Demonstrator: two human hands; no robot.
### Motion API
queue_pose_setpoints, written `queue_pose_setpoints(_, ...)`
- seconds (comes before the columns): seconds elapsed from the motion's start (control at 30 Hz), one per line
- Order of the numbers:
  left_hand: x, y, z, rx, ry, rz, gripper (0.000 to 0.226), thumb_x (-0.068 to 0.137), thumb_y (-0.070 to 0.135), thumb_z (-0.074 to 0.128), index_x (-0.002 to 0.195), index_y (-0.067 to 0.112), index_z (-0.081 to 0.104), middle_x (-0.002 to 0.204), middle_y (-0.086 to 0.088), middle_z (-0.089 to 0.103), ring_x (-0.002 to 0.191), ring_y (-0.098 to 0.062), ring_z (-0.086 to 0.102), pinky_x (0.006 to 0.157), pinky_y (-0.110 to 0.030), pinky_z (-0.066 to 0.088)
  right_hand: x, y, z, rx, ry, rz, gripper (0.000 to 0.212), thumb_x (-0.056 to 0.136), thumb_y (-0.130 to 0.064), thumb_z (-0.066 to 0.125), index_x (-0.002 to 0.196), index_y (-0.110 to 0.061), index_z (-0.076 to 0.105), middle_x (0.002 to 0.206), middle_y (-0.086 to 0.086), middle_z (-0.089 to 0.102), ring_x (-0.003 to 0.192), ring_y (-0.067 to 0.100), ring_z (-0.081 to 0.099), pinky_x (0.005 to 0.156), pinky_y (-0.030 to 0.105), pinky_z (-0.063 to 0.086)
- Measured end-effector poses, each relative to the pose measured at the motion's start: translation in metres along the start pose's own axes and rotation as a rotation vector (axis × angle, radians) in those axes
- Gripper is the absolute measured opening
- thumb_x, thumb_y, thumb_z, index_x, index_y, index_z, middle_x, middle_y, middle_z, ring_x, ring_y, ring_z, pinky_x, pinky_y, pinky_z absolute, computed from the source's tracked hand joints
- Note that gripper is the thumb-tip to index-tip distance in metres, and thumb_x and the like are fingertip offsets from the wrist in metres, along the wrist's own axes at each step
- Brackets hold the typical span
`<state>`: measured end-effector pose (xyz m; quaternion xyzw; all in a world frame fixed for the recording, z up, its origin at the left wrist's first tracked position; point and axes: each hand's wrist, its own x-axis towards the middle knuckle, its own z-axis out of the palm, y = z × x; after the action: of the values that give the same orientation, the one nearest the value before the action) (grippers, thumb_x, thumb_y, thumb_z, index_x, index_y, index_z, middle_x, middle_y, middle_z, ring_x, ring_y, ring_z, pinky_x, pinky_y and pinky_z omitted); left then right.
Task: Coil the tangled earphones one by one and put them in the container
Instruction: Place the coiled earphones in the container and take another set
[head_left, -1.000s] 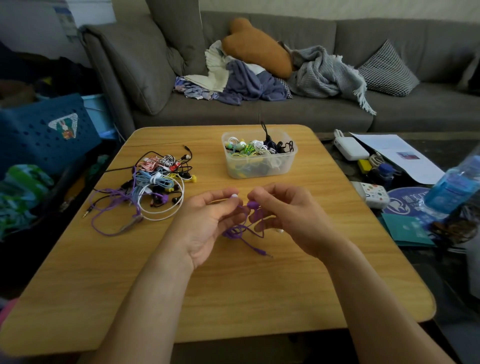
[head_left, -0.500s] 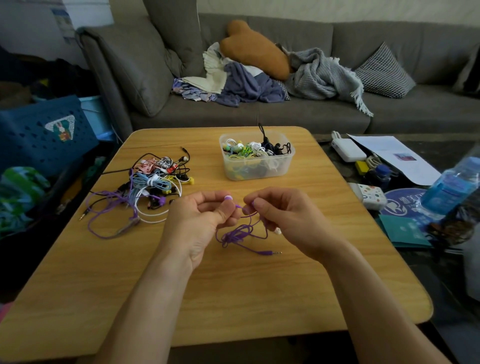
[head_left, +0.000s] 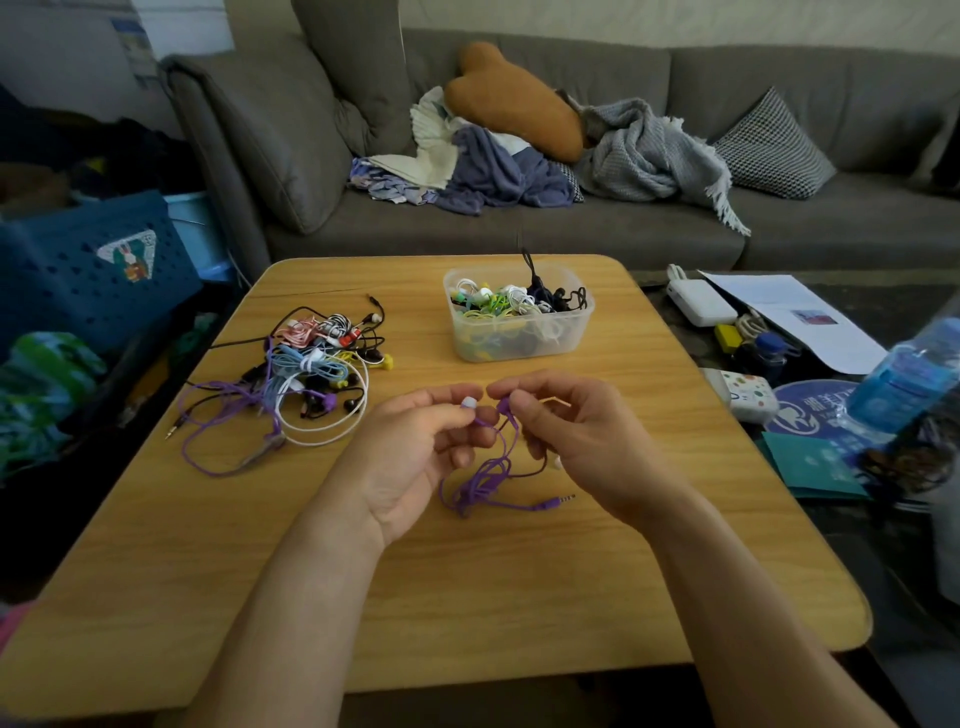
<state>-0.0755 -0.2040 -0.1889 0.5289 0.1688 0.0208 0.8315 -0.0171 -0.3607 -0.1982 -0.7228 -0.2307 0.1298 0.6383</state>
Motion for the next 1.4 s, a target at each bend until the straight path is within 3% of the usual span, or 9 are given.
queue_pose_setpoints(0.2,-0.001,0.001,0.000,0.018,-0.037,-0.094,0.031,0.098,0.028,0.049,0.099,0.000,0.062,0.069,-0.009,0.065,0.053,-0.016,0.060,0.040,-0.020,0.034,0.001,0.003,-0.002,0.065,-0.012,0.003,0.016,0.094,-0.002,0.061,0.103,-0.009,0.073,0.081,0.005,0.071,0.068,0.019,0.057,0.066,0.026,0.051)
queue_pose_setpoints(0.33,-0.002,-0.005,0.001,0.134,-0.061,-0.045,0.016,0.090,0.012,0.062,0.100,-0.001,0.063,0.077,-0.010,0.067,0.054,-0.012,0.056,0.039,-0.017,0.032,-0.001,0.002,-0.004,0.082,-0.016,0.003,0.010,0.089,-0.005,0.069,0.098,-0.008,0.073,0.078,0.008,0.072,0.066,0.019,0.060,0.065,0.026,0.052)
queue_pose_setpoints(0.47,-0.001,-0.006,0.002,0.124,-0.002,0.003,0.013,0.090,0.008,0.060,0.096,-0.003,0.065,0.068,-0.008,0.062,0.048,-0.010,0.051,0.037,-0.016,0.031,-0.001,-0.002,-0.007,0.009,0.002,0.033,0.017,0.086,-0.013,0.073,0.103,-0.010,0.073,0.085,0.004,0.072,0.070,0.017,0.060,0.065,0.029,0.051)
queue_pose_setpoints(0.57,0.000,-0.003,0.001,0.100,0.019,0.008,0.015,0.095,0.011,0.055,0.091,0.000,0.065,0.062,-0.003,0.058,0.047,-0.010,0.049,0.036,-0.017,0.027,0.000,-0.008,-0.021,-0.026,0.148,0.072,0.015,0.093,-0.018,0.065,0.106,-0.019,0.070,0.095,0.003,0.071,0.071,0.012,0.062,0.062,0.024,0.051)
queue_pose_setpoints(0.7,-0.002,0.002,0.000,0.059,0.073,0.063,0.023,0.101,0.014,0.047,0.086,0.008,0.063,0.063,-0.002,0.062,0.052,-0.012,0.048,0.037,-0.017,0.026,0.002,0.000,-0.053,-0.475,0.368,0.185,0.021,0.100,-0.016,0.054,0.111,-0.027,0.068,0.094,-0.010,0.068,0.088,0.023,0.068,0.059,0.019,0.049)
queue_pose_setpoints(0.77,-0.002,0.003,0.000,0.068,0.129,0.124,0.023,0.101,0.015,0.046,0.087,0.010,0.064,0.063,0.001,0.064,0.049,-0.009,0.047,0.038,-0.017,0.025,0.004,0.008,-0.064,-0.612,0.341,0.281,0.024,0.101,-0.015,0.050,0.112,-0.025,0.068,0.098,-0.008,0.067,0.090,0.022,0.067,0.065,0.023,0.051)
queue_pose_setpoints(0.9,-0.003,0.005,0.000,0.058,0.111,0.153,0.021,0.098,0.019,0.052,0.088,0.012,0.069,0.065,0.002,0.060,0.048,-0.008,0.044,0.038,-0.016,0.024,0.005,0.013,-0.069,-0.807,0.210,0.328,0.023,0.099,-0.021,0.054,0.118,-0.025,0.066,0.096,-0.009,0.061,0.075,0.003,0.055,0.057,0.017,0.041)
queue_pose_setpoints(1.1,-0.004,0.005,-0.005,0.133,0.037,0.080,0.019,0.095,0.019,0.057,0.084,0.008,0.068,0.063,0.000,0.057,0.046,-0.008,0.042,0.038,-0.013,0.029,0.012,0.020,-0.062,-0.818,0.209,0.260,0.021,0.090,-0.039,0.068,0.107,-0.026,0.070,0.094,-0.009,0.065,0.079,0.000,0.057,0.056,0.018,0.040)
queue_pose_setpoints(1.4,0.000,-0.005,-0.006,0.288,0.053,0.088,0.019,0.095,0.020,0.059,0.084,0.007,0.069,0.065,-0.001,0.064,0.044,-0.007,0.043,0.038,-0.015,0.027,0.016,0.019,-0.055,-0.877,0.167,0.255,0.008,0.087,-0.031,0.072,0.088,-0.023,0.072,0.084,-0.013,0.062,0.075,0.001,0.055,0.053,0.018,0.039)
